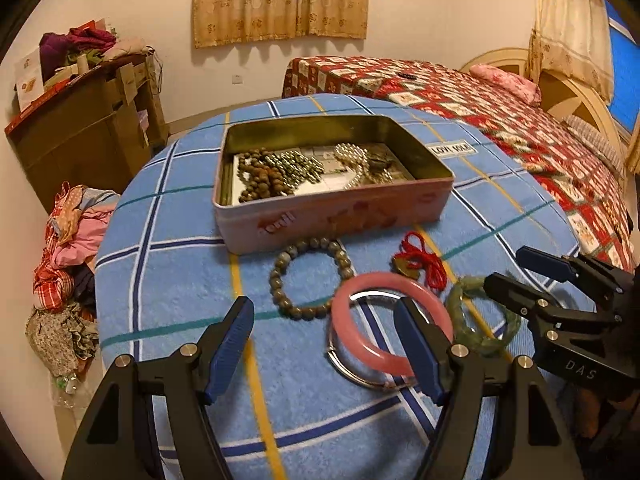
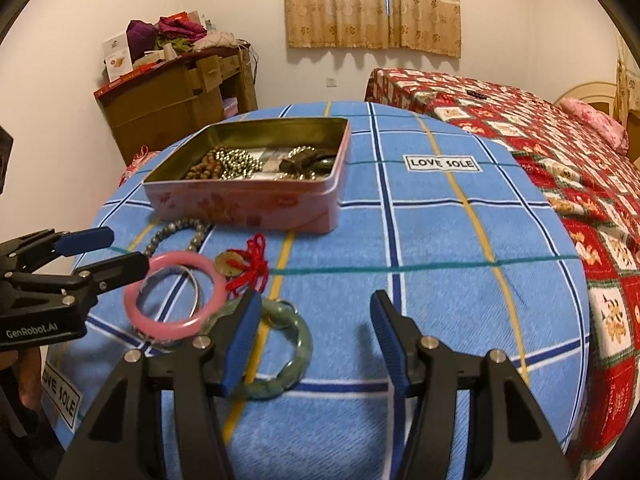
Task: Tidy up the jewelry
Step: 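Move both open tools over the pink and jade bangles, then grasp the pink bangle with the left tool while the right tool grasps the jade bangle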
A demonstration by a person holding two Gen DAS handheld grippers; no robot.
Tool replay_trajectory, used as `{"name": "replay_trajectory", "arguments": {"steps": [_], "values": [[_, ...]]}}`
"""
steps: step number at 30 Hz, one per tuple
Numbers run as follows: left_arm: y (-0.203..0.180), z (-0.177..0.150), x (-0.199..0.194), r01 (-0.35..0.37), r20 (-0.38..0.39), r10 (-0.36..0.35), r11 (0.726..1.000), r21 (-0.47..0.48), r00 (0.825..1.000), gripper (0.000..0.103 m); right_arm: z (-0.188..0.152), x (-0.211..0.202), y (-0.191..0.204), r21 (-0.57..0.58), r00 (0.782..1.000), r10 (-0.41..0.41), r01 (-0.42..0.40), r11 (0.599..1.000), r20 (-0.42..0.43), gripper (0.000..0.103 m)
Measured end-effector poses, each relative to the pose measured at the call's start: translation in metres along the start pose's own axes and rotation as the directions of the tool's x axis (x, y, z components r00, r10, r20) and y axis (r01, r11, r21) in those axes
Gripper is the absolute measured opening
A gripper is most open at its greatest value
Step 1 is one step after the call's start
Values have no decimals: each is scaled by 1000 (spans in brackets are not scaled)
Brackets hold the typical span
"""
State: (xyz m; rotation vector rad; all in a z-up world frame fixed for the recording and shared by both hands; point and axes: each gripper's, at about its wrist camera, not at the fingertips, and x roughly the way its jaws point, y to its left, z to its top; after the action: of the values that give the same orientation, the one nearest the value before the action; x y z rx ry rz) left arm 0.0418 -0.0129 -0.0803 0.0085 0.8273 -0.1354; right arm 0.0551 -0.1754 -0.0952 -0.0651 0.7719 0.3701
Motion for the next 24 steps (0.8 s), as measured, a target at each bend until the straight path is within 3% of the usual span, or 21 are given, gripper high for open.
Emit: {"name": "replay_trajectory", "arguments": {"steps": [3, 6, 9, 15, 24], "values": [[-2, -3, 6, 10, -28, -10, 1000, 9, 1000, 45, -3, 0, 1, -1, 1000, 2, -2, 1000, -3, 59], [-1, -7, 12, 16, -47, -16, 1000, -1, 999, 37, -4, 0, 2, 4, 1000, 2, -2, 1000, -2, 59], [0, -9, 15, 45, -58, -46, 999, -18, 997, 22, -5, 0, 1, 7, 1000, 3, -3, 1000, -3, 59], [1, -10, 10, 50, -34, -51, 999, -15, 998, 10, -8, 3, -1, 17, 1000, 4, -4, 1000, -15, 59], [8, -6, -6, 53, 10, -52, 998, -22, 999, 9, -9, 0, 3, 0, 1000, 10, -10, 1000, -3, 59]]}}
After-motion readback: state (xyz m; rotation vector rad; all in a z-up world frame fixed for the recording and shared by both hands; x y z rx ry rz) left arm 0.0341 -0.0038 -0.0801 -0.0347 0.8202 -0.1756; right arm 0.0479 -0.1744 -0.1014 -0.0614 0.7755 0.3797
